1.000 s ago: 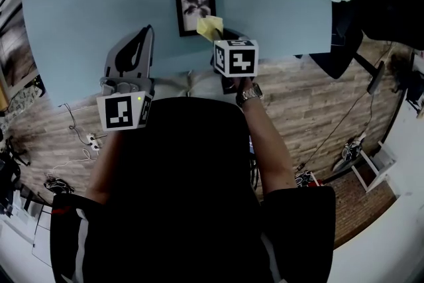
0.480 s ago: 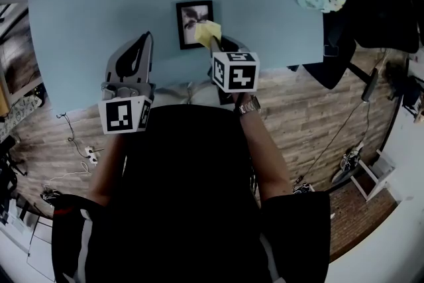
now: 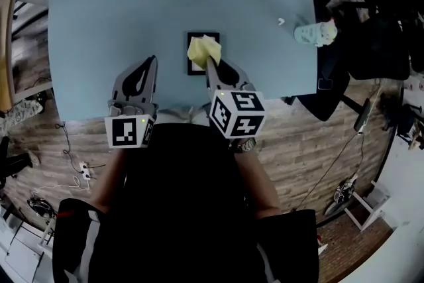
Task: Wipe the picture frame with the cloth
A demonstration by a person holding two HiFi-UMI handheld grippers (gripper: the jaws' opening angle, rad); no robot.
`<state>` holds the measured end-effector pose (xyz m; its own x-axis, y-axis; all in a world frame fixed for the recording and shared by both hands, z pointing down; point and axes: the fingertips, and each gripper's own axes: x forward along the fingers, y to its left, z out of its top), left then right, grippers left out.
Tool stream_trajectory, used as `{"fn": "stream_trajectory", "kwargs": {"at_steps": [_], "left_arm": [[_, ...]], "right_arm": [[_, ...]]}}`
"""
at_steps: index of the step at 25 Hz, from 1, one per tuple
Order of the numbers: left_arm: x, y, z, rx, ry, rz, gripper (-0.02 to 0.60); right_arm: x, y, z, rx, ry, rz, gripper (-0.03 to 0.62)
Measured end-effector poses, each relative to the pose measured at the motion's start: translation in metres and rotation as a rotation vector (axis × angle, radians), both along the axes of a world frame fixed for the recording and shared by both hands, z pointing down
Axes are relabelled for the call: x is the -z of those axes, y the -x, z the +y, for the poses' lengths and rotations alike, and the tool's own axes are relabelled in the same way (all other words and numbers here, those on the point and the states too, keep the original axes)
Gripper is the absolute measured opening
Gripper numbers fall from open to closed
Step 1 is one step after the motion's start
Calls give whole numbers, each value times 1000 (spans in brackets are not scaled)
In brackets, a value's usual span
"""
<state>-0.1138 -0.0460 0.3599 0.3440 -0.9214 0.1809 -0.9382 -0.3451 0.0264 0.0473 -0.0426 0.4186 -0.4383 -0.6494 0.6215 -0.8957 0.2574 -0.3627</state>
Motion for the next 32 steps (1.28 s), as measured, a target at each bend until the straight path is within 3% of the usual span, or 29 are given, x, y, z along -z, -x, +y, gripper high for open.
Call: {"fn": "stream_trajectory", "kwargs": {"at_steps": [12, 24, 32], "left_arm": [[46, 14, -6, 72, -90, 15, 0], [79, 6, 8, 41, -162, 16, 0], [89, 9, 16, 45, -192, 13, 0]], "right_arm": [[94, 13, -9, -36, -287, -9, 36], [131, 2, 4, -112, -419, 5, 35], [160, 9, 10, -66, -553, 23, 36]]}}
